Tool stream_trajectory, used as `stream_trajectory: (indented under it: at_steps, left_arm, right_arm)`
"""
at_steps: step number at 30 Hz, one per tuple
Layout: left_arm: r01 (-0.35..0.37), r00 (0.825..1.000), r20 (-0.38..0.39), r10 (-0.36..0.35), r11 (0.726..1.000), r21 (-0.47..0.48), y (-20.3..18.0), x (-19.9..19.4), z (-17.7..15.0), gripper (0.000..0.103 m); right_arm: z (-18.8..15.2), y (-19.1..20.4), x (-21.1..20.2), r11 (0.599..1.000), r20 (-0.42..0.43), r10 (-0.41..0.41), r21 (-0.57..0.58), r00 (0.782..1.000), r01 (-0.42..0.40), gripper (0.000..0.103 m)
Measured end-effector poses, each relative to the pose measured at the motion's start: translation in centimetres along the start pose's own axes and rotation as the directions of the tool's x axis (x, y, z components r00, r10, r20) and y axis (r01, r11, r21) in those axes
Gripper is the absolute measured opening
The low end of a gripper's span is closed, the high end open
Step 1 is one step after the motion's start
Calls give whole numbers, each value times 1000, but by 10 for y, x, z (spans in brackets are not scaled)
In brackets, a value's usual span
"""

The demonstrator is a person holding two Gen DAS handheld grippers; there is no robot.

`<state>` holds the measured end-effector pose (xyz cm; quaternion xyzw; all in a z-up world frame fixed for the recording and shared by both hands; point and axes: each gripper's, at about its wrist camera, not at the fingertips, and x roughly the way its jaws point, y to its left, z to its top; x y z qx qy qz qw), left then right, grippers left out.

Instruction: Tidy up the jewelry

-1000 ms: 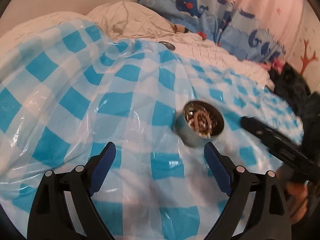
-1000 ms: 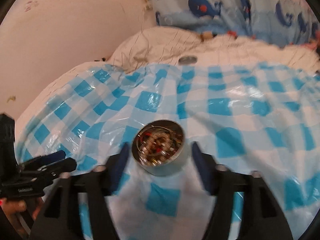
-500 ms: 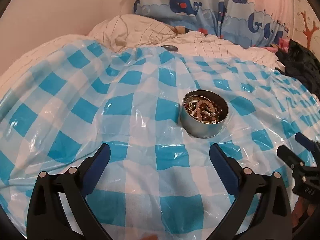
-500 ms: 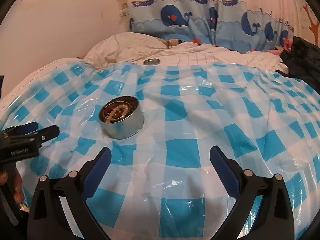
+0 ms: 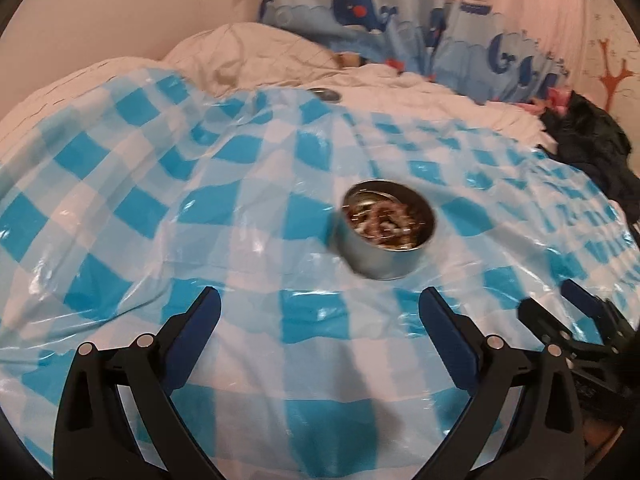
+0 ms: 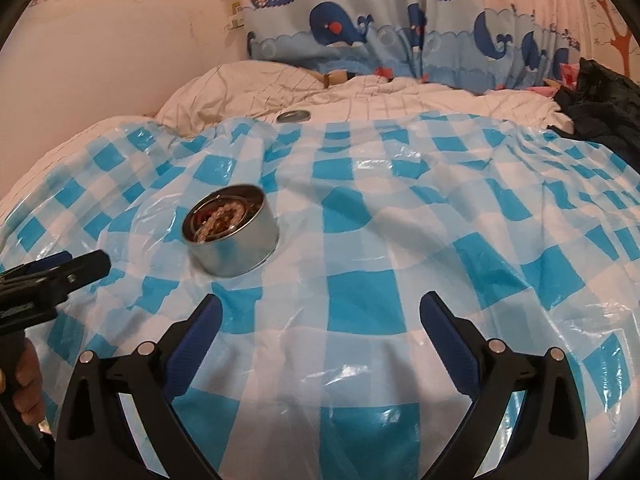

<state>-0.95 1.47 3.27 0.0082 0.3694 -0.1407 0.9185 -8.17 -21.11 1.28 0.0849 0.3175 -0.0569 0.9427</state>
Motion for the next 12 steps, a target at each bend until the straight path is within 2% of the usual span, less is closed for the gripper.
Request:
stream_trajectory:
  at_steps: [2,6,9,12]
  left_arm:
    - [3,1000,5,-3,1000,29,-8,-1,0,95]
    - [-49,998,-23,51,996,73,-20,3,0,95]
    - [-50,995,-86,52,998,33,-14,7,4,95]
    - [-29,995,-95,27,999,-20,-5,1,7,95]
  right_arm:
    - [1,-4,-3,1000,29,-20,16,999,20,95]
    - [2,-13,-7,997,77,-54,51,996,50,95]
    - [-2,-19,-7,994,108,-89,79,990,81,95]
    - [-7,-19,1,990,107,-120,82,987,111,95]
